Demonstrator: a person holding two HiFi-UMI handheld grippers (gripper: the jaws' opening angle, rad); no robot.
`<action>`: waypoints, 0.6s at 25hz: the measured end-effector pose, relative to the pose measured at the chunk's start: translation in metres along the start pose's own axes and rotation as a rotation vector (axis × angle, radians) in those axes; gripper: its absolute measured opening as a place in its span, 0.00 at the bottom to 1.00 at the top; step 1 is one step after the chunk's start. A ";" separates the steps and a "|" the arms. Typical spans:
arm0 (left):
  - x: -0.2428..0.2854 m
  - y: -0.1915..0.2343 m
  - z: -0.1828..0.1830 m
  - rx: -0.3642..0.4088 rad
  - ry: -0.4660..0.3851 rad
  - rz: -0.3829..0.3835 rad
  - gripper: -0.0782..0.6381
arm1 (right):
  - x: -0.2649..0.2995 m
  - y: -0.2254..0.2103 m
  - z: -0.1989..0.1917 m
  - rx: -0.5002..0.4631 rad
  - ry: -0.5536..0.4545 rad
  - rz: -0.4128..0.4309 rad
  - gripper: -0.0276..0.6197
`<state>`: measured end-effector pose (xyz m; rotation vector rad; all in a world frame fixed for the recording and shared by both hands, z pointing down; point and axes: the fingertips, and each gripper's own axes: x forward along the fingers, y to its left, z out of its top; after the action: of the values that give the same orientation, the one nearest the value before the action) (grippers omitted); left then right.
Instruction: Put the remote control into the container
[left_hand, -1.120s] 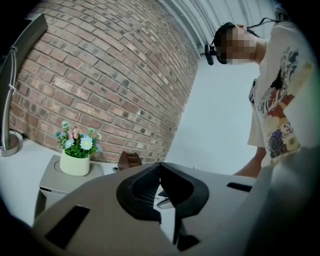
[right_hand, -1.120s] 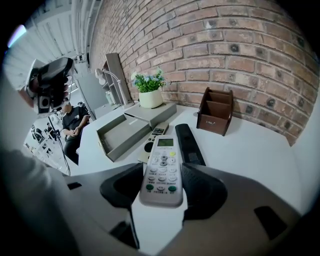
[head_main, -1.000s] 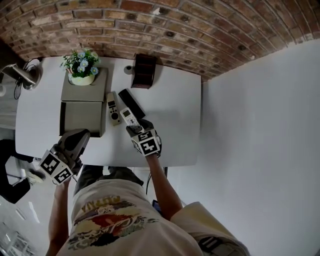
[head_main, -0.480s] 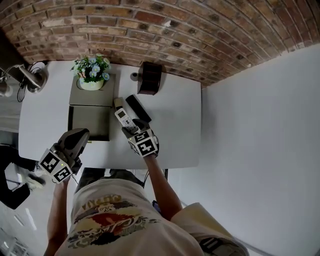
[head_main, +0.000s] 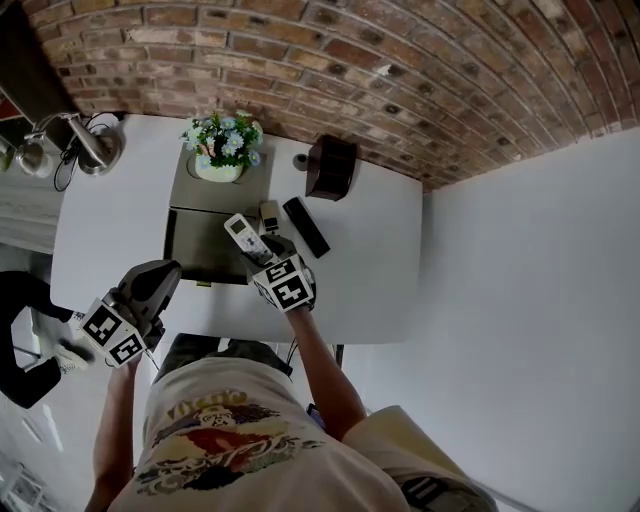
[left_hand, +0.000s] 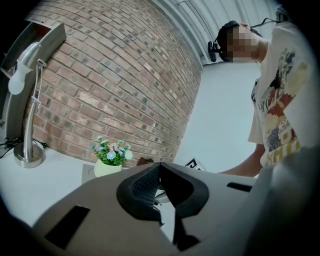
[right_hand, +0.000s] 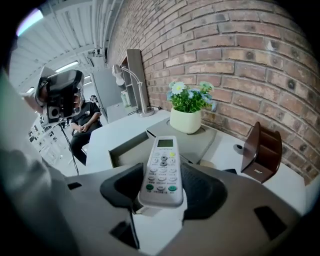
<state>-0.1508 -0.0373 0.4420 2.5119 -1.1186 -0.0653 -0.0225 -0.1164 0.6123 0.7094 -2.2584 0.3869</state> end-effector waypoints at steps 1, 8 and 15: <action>-0.003 0.003 -0.001 -0.003 0.000 0.002 0.12 | 0.004 0.004 0.003 -0.005 0.001 0.007 0.42; -0.024 0.027 -0.006 -0.023 0.003 0.021 0.12 | 0.039 0.032 0.019 -0.060 0.016 0.062 0.42; -0.047 0.049 -0.010 -0.049 0.003 0.068 0.12 | 0.079 0.050 0.014 -0.120 0.072 0.137 0.42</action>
<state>-0.2150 -0.0294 0.4640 2.4278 -1.1853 -0.0693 -0.1063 -0.1120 0.6564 0.4740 -2.2474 0.3334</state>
